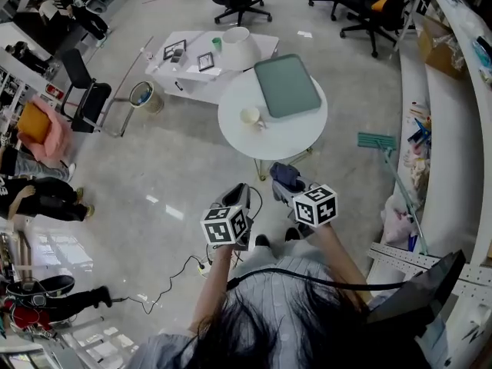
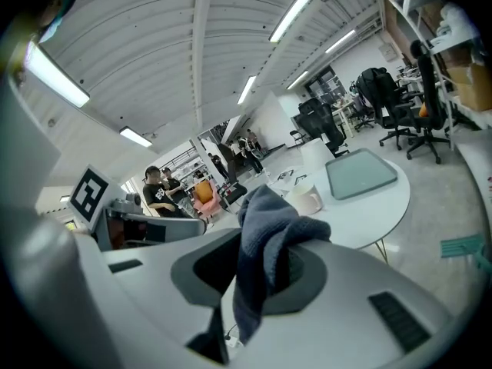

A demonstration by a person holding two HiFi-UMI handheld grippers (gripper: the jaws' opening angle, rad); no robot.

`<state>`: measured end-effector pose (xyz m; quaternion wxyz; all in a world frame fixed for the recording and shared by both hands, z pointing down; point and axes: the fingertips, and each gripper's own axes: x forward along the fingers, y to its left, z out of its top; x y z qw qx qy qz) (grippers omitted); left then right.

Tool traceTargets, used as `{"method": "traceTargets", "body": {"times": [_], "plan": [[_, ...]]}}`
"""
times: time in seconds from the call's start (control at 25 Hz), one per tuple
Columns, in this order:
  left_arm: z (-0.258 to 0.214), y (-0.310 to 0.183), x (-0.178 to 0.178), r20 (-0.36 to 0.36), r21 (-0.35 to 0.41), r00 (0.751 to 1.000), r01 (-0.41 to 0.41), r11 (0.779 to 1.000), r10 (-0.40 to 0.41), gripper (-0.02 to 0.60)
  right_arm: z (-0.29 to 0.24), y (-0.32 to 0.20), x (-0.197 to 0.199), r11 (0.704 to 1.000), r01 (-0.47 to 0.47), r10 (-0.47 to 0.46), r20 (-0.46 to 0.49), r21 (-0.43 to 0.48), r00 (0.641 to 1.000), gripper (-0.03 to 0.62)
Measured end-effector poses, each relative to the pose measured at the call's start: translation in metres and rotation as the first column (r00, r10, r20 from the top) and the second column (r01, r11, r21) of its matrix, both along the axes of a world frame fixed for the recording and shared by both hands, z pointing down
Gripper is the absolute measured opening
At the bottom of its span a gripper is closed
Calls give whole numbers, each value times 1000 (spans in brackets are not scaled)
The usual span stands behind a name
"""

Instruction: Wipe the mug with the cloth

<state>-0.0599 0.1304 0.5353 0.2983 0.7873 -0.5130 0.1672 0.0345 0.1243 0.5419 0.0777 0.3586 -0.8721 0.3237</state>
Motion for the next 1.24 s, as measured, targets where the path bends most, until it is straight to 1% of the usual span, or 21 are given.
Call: {"method": "traceTargets", "body": {"times": [0.16, 0.4, 0.6, 0.92, 1.04, 1.24], "plan": [[2, 9, -15, -1, -4, 1000, 1, 1000, -1, 47, 2, 10, -11, 1000, 9, -9, -5, -19, 1000, 80], [-4, 22, -39, -11, 12, 1000, 2, 1000, -2, 46, -8, 20, -37, 999, 34, -34, -15, -1, 999, 80], [-5, 29, -56, -27, 7, 1000, 8, 1000, -8, 47, -11, 29, -56, 998, 57, -57, -35, -4, 998, 80], [-6, 32, -60, -50, 11, 999, -13, 1000, 13, 46, -11, 38, -64, 998, 55, -56, -64, -8, 996, 80], [-5, 35, -66, -51, 5, 998, -23, 1000, 23, 46, -10, 40, -73, 998, 54, -54, -63, -12, 997, 80], [-3, 35, -68, -59, -1, 998, -23, 1000, 23, 46, -7, 41, -75, 998, 58, -60, -75, -19, 995, 80]]}}
